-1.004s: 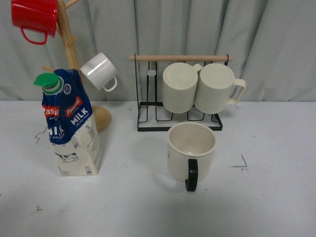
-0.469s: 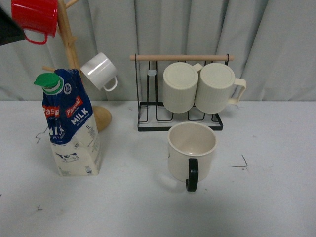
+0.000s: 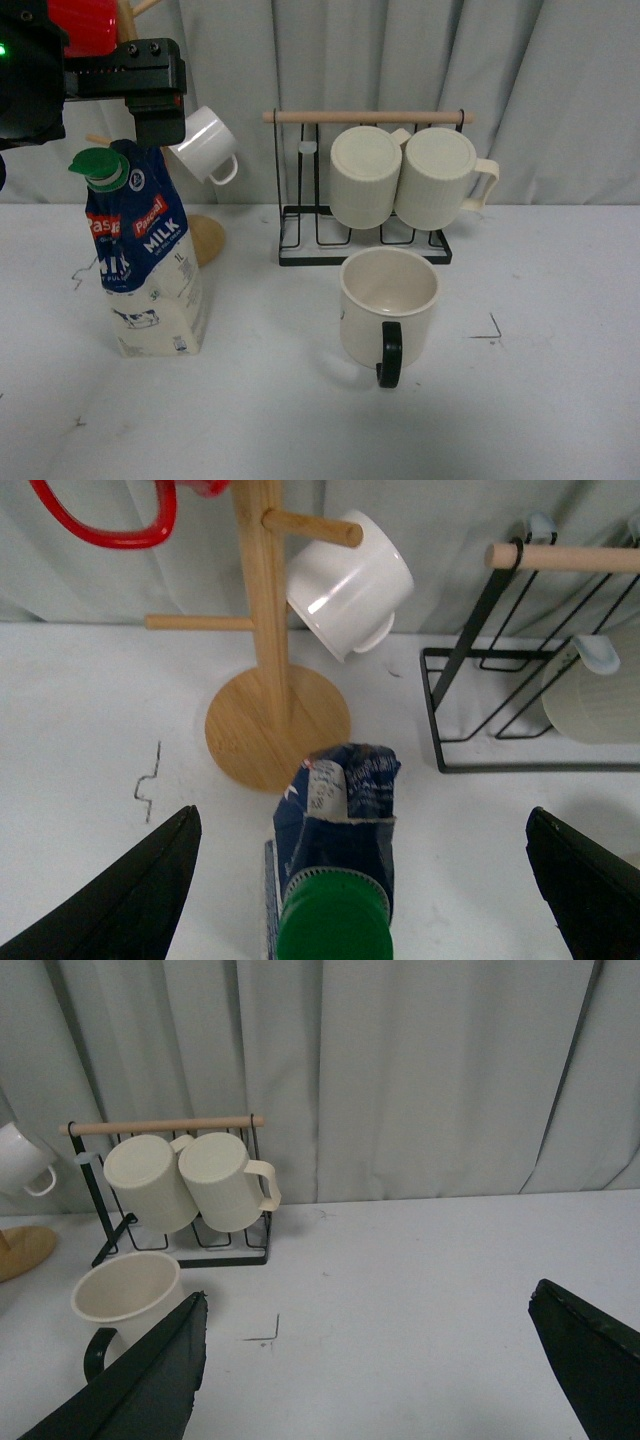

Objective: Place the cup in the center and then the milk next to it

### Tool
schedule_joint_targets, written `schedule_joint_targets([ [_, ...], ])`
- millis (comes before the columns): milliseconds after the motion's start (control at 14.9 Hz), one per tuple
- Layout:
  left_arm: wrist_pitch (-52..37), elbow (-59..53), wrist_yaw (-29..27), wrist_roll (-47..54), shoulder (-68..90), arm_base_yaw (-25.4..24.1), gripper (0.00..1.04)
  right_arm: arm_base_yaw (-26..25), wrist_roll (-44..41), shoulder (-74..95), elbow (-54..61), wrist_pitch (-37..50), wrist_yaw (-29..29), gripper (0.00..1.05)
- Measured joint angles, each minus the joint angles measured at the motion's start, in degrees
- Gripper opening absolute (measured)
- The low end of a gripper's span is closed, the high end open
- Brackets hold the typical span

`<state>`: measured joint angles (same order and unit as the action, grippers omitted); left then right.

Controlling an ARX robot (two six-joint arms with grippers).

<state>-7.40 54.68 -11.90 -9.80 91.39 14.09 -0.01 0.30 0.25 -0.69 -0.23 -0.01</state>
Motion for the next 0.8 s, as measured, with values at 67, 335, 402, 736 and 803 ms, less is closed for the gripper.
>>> schedule_joint_targets([
  [67,-1.7,-0.4,-1.0,0.5,1.0,-0.4,0.98,0.0,0.0,0.0,0.0,0.0,0.0,0.98],
  [335,-5.2,-6.2,-1.6,0.9,3.5,-1.1,0.98,0.0,0.0,0.0,0.0,0.0,0.0,0.98],
  [402,-6.7,-7.7,-1.9,0.9,4.0,-1.0,0.98,0.0,0.0,0.0,0.0,0.0,0.0,0.98],
  [736,-10.4,-8.8,-2.6,0.0,7.0,1.2,0.80,0.0,0.0,0.0,0.0,0.0,0.0,0.98],
  [803,-10.7,-8.8,-3.0,-0.2,7.3,1.4,0.71,0.0,0.0,0.0,0.0,0.0,0.0,0.98],
])
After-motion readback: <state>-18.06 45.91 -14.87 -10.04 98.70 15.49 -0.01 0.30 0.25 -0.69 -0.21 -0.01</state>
